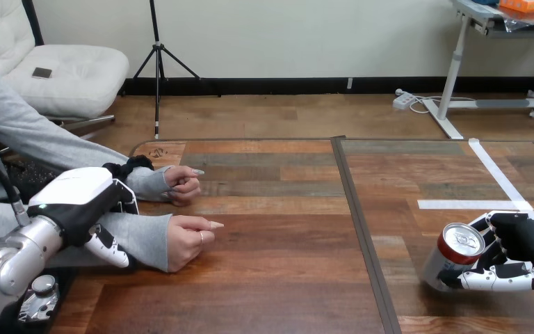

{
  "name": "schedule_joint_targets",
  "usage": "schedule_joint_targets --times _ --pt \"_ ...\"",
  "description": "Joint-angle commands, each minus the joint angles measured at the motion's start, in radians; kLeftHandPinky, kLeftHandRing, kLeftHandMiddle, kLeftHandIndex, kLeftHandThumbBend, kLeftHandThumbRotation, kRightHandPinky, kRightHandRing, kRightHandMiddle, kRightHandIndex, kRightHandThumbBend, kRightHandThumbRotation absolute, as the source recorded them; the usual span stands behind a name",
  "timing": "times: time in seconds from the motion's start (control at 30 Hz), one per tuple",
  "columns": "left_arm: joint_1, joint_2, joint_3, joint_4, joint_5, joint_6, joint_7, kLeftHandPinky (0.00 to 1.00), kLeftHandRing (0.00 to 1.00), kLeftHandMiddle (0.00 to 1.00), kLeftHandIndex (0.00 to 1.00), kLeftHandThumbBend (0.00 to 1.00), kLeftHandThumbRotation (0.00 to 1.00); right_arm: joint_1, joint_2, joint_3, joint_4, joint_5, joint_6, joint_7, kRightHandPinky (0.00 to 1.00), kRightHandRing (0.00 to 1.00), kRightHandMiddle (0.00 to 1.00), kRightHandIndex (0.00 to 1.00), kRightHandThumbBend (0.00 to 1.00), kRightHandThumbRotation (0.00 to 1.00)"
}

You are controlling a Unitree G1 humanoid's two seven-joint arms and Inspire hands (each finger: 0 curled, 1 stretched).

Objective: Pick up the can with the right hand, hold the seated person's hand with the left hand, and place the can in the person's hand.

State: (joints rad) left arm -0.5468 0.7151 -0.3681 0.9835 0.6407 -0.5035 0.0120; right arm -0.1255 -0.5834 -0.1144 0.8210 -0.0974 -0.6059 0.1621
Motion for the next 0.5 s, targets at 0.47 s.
schedule_joint_targets --times 0.47 --pt "-0.031 0.031 0.063 -0.061 -0.070 -0.007 -0.012 0.25 0.30 0.38 0.47 0.83 0.00 -0.054 -0.006 -0.014 -0.029 0.007 -0.028 -0.013 0.26 0.30 0.37 0.43 0.80 0.00"
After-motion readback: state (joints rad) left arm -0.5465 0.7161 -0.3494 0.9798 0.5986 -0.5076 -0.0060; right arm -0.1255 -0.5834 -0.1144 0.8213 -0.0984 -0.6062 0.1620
